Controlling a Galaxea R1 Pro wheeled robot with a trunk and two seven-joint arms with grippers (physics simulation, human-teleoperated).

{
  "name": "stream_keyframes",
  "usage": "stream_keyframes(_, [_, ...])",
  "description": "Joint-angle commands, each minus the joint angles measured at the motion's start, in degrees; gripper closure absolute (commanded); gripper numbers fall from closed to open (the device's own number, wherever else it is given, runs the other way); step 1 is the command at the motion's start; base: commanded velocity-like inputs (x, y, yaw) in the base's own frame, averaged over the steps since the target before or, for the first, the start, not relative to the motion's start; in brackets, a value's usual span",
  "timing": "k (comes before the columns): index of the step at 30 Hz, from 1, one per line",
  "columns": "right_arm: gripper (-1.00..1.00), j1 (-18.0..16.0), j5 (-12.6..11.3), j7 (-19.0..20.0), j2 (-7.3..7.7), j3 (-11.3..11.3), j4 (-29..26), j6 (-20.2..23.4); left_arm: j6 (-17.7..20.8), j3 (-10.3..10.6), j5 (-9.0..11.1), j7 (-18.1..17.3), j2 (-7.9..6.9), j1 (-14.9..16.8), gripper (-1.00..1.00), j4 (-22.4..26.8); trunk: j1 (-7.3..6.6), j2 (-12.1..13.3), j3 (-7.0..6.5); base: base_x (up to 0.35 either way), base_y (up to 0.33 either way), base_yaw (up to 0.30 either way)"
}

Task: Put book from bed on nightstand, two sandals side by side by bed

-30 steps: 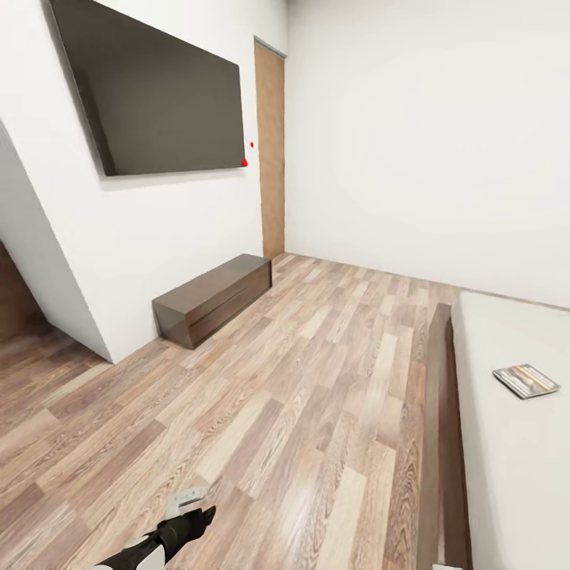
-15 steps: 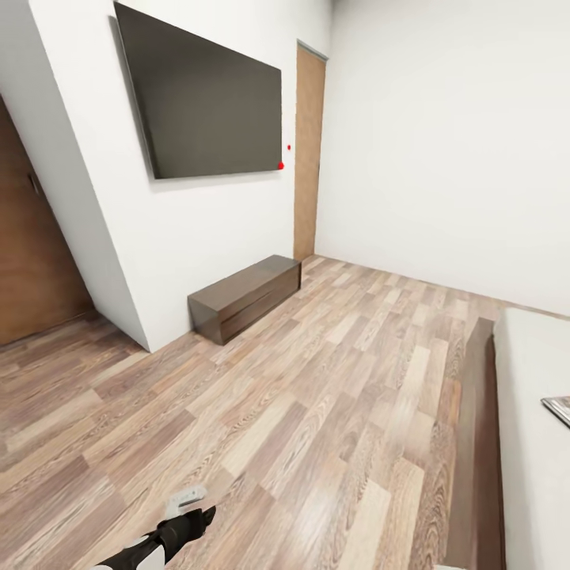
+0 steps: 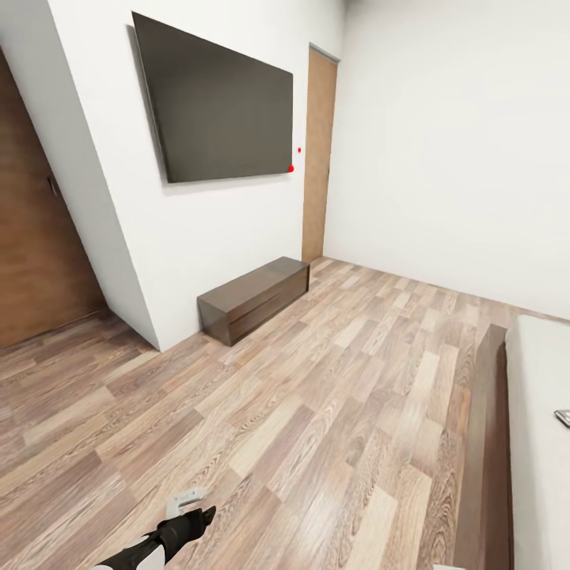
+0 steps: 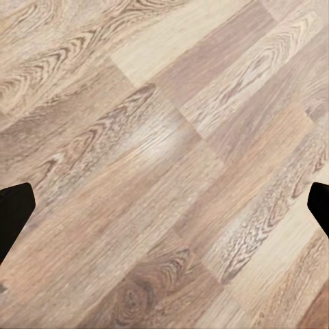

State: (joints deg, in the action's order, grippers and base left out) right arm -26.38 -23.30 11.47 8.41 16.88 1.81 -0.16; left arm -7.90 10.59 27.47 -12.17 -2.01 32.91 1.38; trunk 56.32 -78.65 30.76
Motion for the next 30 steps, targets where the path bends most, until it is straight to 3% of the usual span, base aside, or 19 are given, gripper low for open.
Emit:
stream_keyframes(1, [-1.0,-0.1,-0.6,0.3,0.0,0.4,0.1,0.0,-0.2,0.5,0.6,-0.2,-0.01,0.0,-1.0,-0.1,-0.23,0.4,-0.13,0.0,0.0,0.001])
stream_keyframes(30, [-1.0,-0.1,-0.6,0.3,0.02,0.4,0.1,0.0,-0.2,0.5,0.6,-0.2,-0.04,0.0,-1.0,-0.1,-6.6,12.0,-5.34,0.0,0.0,0.0])
